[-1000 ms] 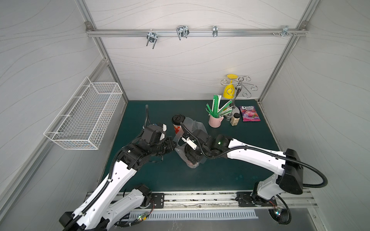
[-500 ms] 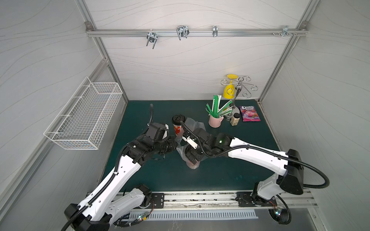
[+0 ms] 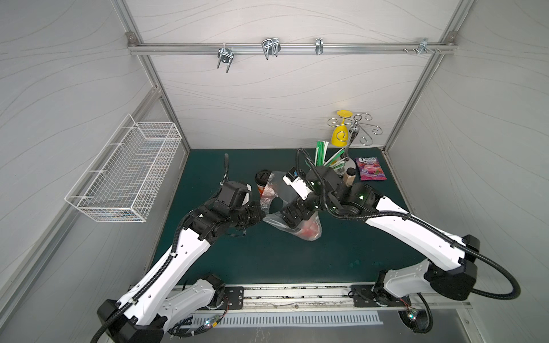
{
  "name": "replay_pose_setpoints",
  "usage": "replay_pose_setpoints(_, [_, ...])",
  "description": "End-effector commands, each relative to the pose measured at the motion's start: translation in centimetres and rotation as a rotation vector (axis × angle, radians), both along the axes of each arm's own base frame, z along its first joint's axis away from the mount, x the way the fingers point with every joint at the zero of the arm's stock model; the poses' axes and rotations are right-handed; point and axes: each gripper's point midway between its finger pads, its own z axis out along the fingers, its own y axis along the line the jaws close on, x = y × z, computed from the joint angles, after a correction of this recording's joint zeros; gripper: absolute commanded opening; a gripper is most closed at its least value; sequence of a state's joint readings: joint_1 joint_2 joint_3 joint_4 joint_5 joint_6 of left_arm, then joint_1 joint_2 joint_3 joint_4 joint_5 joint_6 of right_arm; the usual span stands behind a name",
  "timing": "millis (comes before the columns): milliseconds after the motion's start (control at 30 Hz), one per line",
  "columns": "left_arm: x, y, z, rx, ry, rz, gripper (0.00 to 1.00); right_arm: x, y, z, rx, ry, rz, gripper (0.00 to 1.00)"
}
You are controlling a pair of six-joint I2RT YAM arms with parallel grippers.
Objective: Pack milk tea into plastic carrier bags
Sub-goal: Place the milk tea cup in the plastic carrier bag.
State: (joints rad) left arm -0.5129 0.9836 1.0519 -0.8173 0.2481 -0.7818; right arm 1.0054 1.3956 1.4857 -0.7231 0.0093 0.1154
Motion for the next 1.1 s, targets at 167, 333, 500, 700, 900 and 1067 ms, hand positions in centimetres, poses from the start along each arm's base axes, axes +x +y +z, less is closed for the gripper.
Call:
replay_pose_setpoints(167, [1.0,-1.3,3.5,-0.077,-0.063,-0.027,0.0,-1.1,0.3,-0.3,0.047,0.06,0.034,0.99])
replay_pose_setpoints(333, [1.1,-1.8,2.8,-0.107,-0.043,-0.023,0.0,-1.3,0.8,-0.9,0.06,0.105,0.031,0.98])
replay_pose_setpoints(500, [1.2,-2.2,2.9,-0.131,-0.042,-0.024,0.0,-1.6,2.0,-0.8,0.125,0.17,0.032,0.96])
replay_pose_setpoints(700, [1.2,-2.2,3.3,-0.138,-0.047,-0.024,0.0,-1.5,3.5,-1.1,0.198,0.226,0.029,0.95])
replay_pose_setpoints(900, [1.2,-2.3,3.3,-0.153,-0.045,-0.025,0.0,-1.5,4.3,0.0,0.266,0.243,0.035,0.94])
replay_pose_setpoints(1067, [1.2,-2.0,3.1,-0.15,-0.041,-0.016,0.0,-1.7,4.3,1.9,0.309,0.221,0.048,0.94])
